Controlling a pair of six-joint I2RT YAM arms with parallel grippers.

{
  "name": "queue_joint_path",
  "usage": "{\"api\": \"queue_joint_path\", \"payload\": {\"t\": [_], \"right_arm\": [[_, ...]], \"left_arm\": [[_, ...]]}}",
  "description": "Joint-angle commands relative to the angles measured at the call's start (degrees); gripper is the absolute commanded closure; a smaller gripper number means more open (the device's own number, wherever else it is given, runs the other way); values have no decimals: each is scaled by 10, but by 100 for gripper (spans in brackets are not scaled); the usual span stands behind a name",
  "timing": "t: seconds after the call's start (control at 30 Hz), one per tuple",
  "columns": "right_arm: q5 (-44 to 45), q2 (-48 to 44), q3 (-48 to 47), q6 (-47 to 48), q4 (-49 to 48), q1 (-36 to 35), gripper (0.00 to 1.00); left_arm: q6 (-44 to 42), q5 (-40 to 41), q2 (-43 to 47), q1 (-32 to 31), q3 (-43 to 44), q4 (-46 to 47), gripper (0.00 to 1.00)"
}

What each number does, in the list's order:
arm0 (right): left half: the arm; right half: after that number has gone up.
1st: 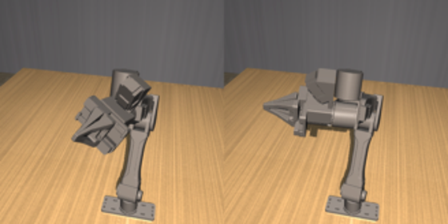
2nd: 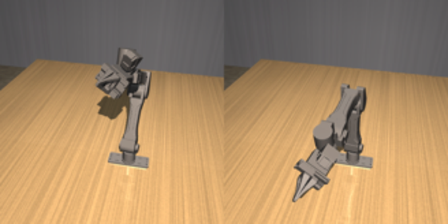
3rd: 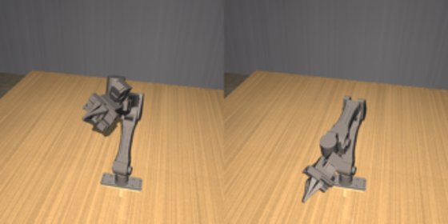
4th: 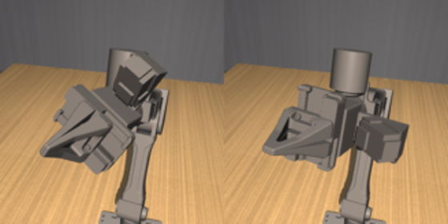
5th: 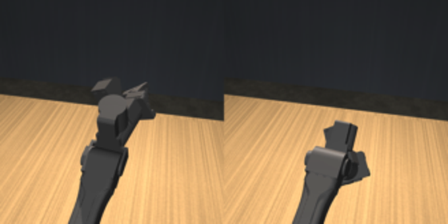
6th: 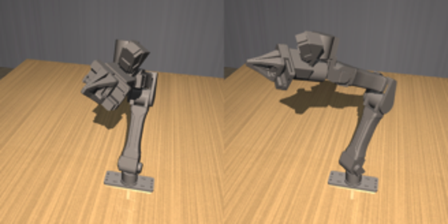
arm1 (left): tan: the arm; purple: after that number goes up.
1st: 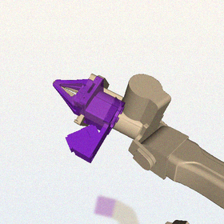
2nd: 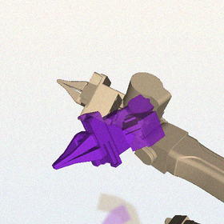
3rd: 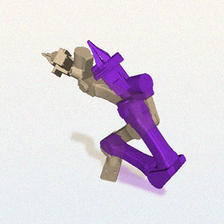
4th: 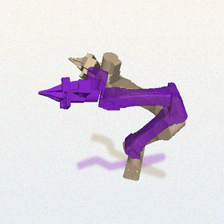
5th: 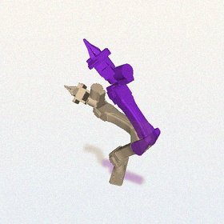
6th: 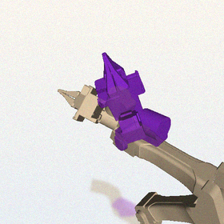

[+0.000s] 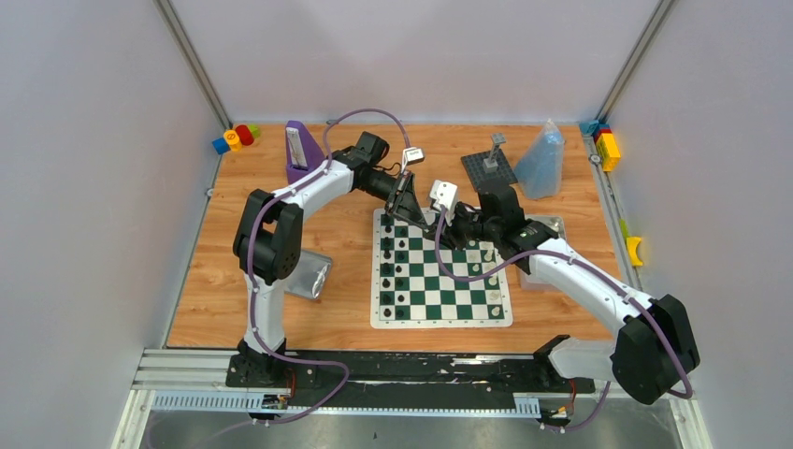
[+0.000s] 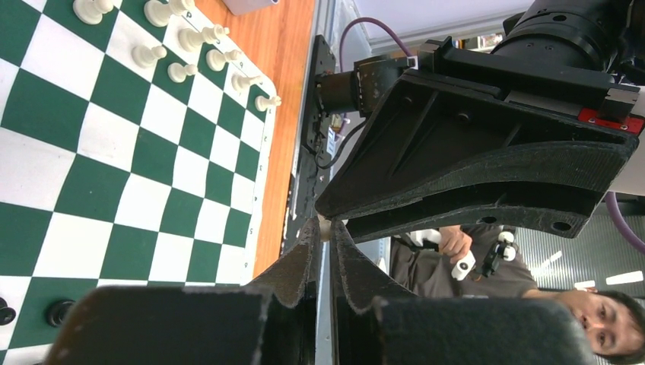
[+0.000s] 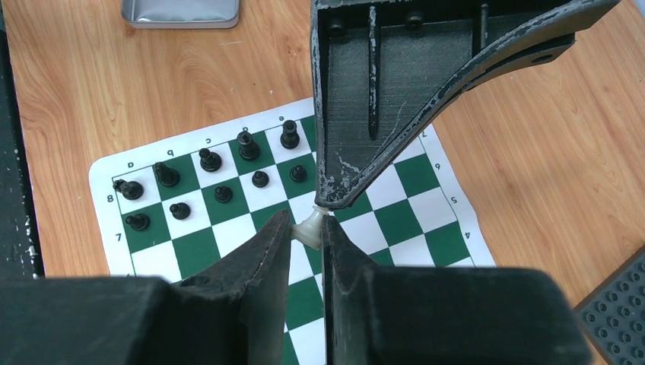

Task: Set up the chess pieces on the board
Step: Adjust the chess piece on the chessboard.

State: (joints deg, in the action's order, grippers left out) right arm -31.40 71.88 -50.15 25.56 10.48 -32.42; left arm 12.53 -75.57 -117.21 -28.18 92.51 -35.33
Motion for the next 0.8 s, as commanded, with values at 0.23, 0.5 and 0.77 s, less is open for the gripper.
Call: {"api": "queue_joint_path", "payload": {"t": [0.23,0.5,0.77], "right_arm": [[53,-19,-9,-7,-24,3,61],[53,-31,-6,-2,0,13,46],[44,-27,-4,-14,39,81,51]], "left_arm": [[2,-38,4,-13,1,4,100],[-27,-16,1,-14,19,-26,100],[-131,99,-3,0,52,-137,86]]}}
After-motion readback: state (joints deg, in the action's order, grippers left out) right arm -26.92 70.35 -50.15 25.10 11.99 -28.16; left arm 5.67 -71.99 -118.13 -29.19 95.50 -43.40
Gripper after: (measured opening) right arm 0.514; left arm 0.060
